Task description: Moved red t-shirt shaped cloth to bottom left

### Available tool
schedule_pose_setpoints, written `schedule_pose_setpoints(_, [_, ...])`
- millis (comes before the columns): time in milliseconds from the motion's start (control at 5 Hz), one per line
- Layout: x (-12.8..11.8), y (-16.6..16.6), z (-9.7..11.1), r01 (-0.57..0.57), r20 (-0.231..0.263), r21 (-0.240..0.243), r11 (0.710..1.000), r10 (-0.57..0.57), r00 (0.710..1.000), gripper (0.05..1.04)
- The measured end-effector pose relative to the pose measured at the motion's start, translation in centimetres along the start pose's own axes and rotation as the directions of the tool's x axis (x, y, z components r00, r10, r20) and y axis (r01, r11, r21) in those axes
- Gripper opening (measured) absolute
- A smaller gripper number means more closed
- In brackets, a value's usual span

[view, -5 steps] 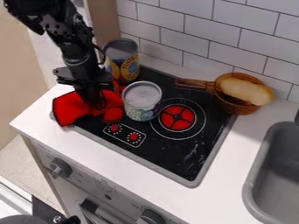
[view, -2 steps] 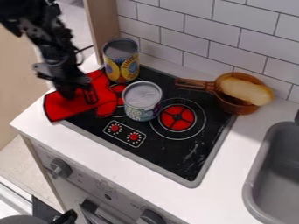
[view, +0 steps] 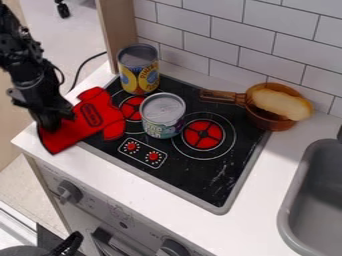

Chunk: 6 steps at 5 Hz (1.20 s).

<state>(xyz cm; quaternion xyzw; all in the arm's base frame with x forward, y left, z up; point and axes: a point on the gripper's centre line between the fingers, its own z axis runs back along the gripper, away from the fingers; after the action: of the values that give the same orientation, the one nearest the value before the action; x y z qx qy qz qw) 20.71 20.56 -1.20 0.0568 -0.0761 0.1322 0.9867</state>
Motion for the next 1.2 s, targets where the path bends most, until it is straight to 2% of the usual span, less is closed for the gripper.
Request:
schedule_pose_setpoints(400, [-2.0, -0.1, 0.2, 0.065, -0.031, -0.025, 0.998, -0.066, 0.997, 0.052])
schedule_pose_setpoints(600, [-2.9, -0.3, 0.4, 0.061, -0.045, -0.062, 0.996, -0.064, 0.997, 0.052])
schedule_pose_setpoints(1000, [-1.5, -1.2, 0.8, -0.036, -0.023, -0.104, 0.994, 0.034, 0.999, 0.061])
schedule_pose_setpoints(1200, [-0.3, -1.9, 0.8, -0.066, 0.024, -0.101, 0.993, 0.068, 0.997, 0.080])
